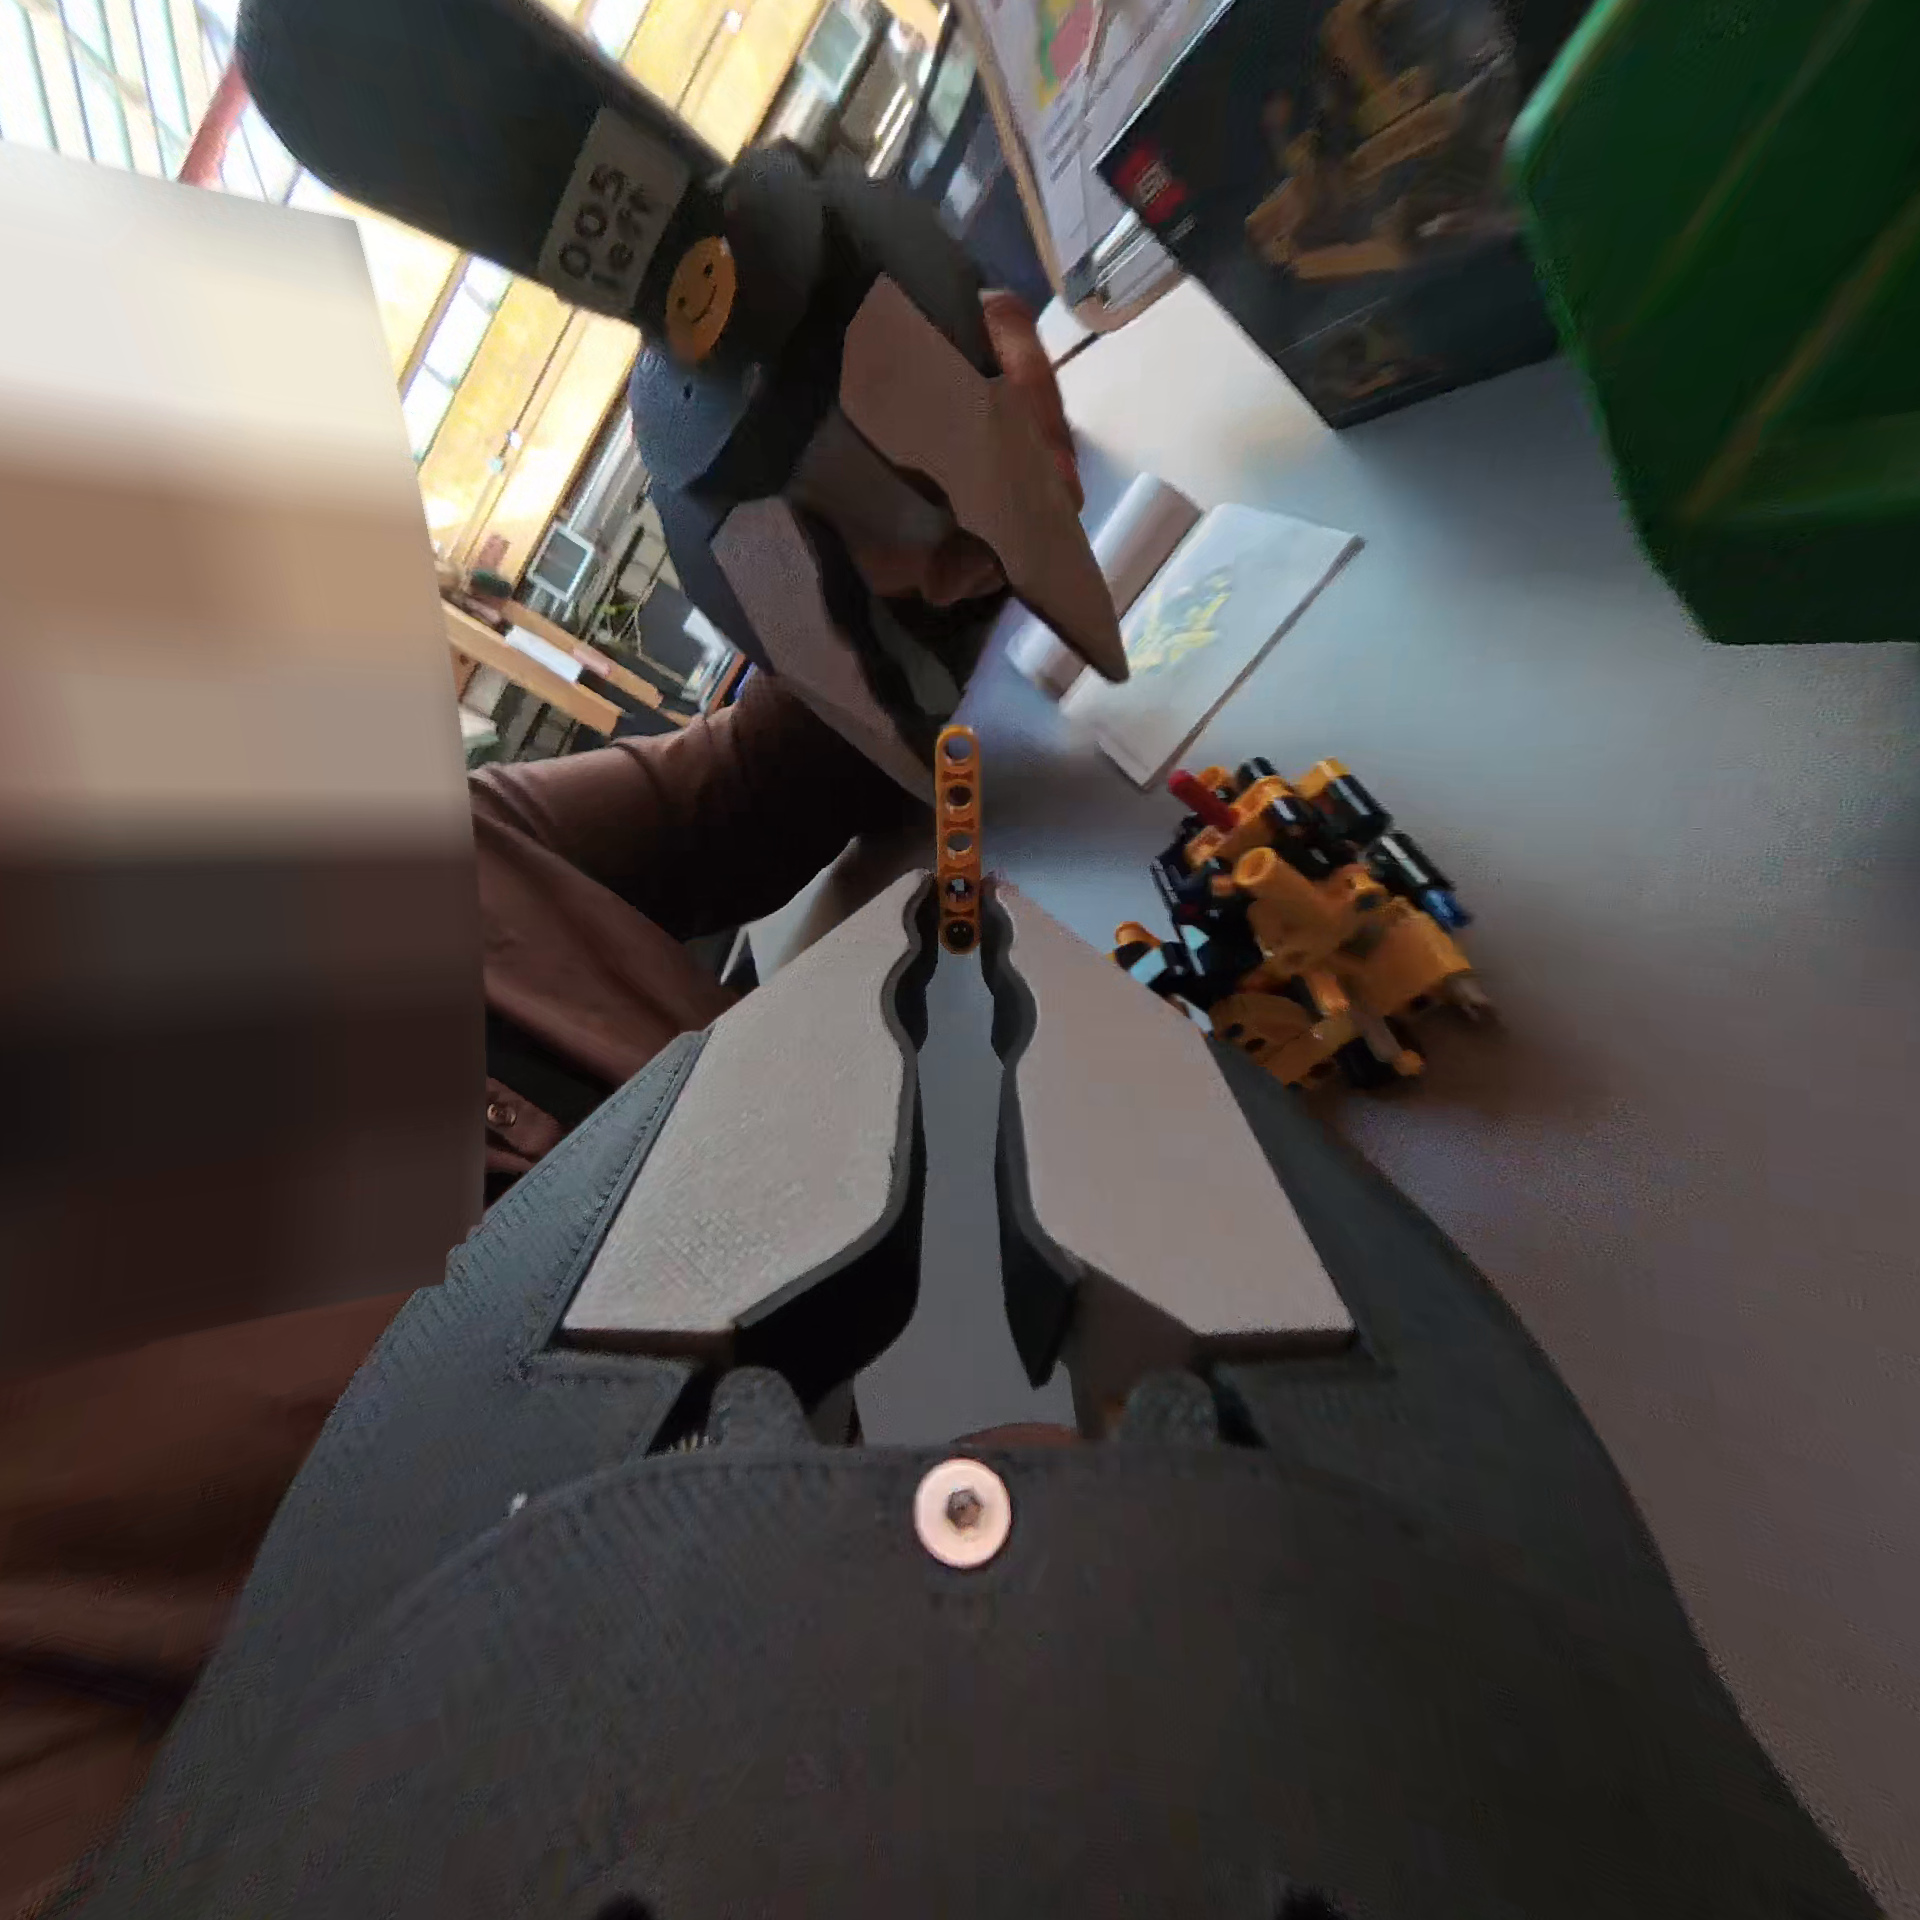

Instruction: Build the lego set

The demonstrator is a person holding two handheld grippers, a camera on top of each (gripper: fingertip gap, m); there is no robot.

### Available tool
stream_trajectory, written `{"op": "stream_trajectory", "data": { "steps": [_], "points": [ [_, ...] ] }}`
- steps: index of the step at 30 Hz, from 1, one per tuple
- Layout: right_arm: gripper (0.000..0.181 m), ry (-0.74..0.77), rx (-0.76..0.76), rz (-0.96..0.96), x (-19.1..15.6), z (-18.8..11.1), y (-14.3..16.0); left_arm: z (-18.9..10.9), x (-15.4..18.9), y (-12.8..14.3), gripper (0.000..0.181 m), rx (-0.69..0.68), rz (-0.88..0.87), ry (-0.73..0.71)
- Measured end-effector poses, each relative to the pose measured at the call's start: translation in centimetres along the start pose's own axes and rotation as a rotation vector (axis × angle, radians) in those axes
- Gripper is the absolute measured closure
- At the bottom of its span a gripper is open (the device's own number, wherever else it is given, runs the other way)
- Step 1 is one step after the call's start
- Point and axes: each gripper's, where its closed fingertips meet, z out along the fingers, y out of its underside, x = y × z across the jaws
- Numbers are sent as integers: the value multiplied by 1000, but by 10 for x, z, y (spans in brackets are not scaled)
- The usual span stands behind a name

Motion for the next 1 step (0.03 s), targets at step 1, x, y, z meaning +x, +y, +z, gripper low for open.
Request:
{"op": "stream_trajectory", "data": {
  "steps": [1],
  "points": [
    [177, 29, 39, 21, 8, -7, -5, 0, -10, 6, 138, -37, 21, -62]
  ]
}}
